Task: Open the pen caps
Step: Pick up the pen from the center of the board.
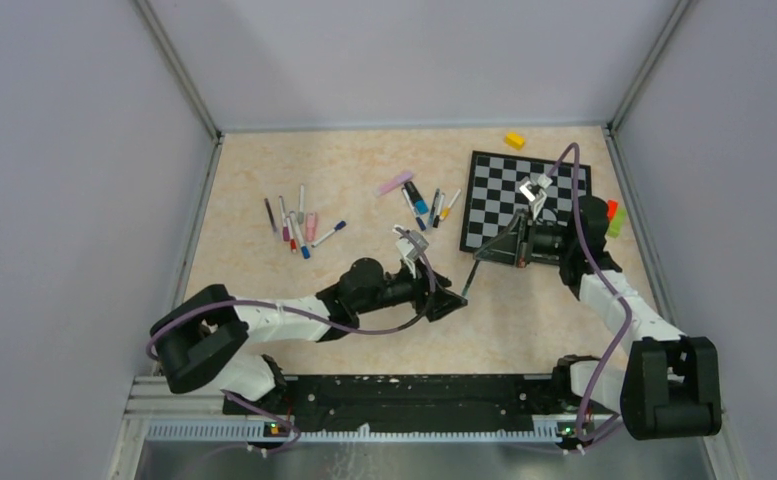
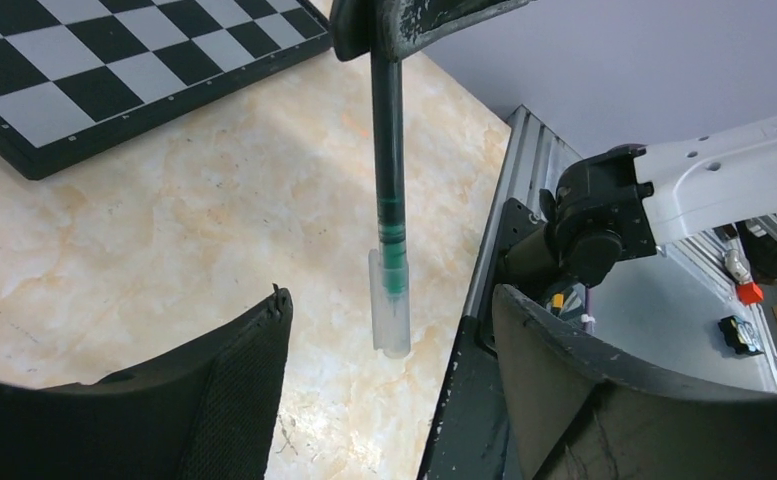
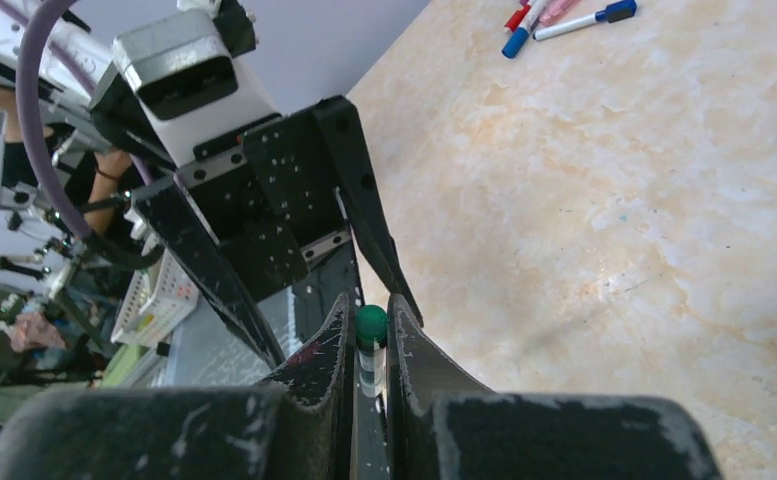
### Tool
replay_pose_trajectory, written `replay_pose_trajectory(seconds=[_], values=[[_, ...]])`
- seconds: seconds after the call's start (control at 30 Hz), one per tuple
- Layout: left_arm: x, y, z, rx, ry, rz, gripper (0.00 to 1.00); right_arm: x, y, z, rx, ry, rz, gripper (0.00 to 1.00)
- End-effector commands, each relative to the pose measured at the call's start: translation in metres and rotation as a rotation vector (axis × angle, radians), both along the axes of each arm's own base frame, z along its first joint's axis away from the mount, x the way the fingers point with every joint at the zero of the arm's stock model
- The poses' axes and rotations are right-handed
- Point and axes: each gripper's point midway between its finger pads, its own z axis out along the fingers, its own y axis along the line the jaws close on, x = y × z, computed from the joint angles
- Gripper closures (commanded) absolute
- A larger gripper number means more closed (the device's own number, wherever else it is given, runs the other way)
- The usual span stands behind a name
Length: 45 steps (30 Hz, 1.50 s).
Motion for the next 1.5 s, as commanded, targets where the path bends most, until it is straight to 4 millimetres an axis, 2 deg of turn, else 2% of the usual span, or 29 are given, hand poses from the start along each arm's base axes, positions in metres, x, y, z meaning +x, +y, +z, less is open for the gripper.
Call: replay_pose_trajectory(seconds=[0.0, 0.17, 0.6, 0.67, 0.73, 0.83, 1.0, 1.03, 1.13, 1.23, 1.33, 1.47], values=[[0.004, -0.019, 0.016, -0.008, -0.020, 0.002, 0.26, 0.010, -0.001, 0.006, 0.014, 0.013, -0.068, 1.00], [0.009, -0.027, 0.008, 0.025, -0.015, 0.001, 0.44, 0.010, -0.001, 0.005, 0.015, 0.030, -0.063, 1.00], [0.003, -0.031, -0.009, 0.070, 0.017, -0.038, 0.57, 0.010, -0.001, 0.006, 0.014, 0.019, -0.071, 1.00], [0.002, -0.032, -0.009, 0.068, 0.018, -0.047, 0.64, 0.011, -0.001, 0.006, 0.013, 0.017, -0.072, 1.00], [0.002, -0.032, -0.008, 0.063, 0.016, -0.053, 0.75, 0.011, -0.002, 0.006, 0.012, 0.012, -0.073, 1.00], [0.001, -0.032, -0.008, 0.066, 0.013, -0.056, 0.99, 0.010, -0.002, 0.006, 0.010, 0.003, -0.074, 1.00], [0.000, -0.029, -0.010, 0.083, 0.000, -0.058, 1.00, 0.007, -0.002, 0.006, -0.004, -0.048, -0.062, 1.00], [0.000, -0.028, -0.012, 0.096, -0.004, -0.061, 1.00, 0.005, -0.002, 0.007, -0.010, -0.077, -0.046, 0.97], [-0.003, -0.023, -0.015, 0.147, -0.025, -0.078, 1.00, -0.005, -0.004, 0.003, -0.050, -0.195, 0.017, 0.62], [-0.009, -0.017, -0.014, 0.201, -0.039, -0.121, 1.00, -0.015, -0.009, -0.001, -0.129, -0.396, 0.084, 0.29], [-0.013, -0.007, -0.018, 0.283, -0.015, -0.161, 1.00, -0.025, -0.015, -0.007, -0.215, -0.605, 0.148, 0.22], [-0.024, 0.005, -0.023, 0.349, 0.031, -0.245, 1.00, -0.041, -0.023, -0.015, -0.299, -0.889, 0.276, 0.20]])
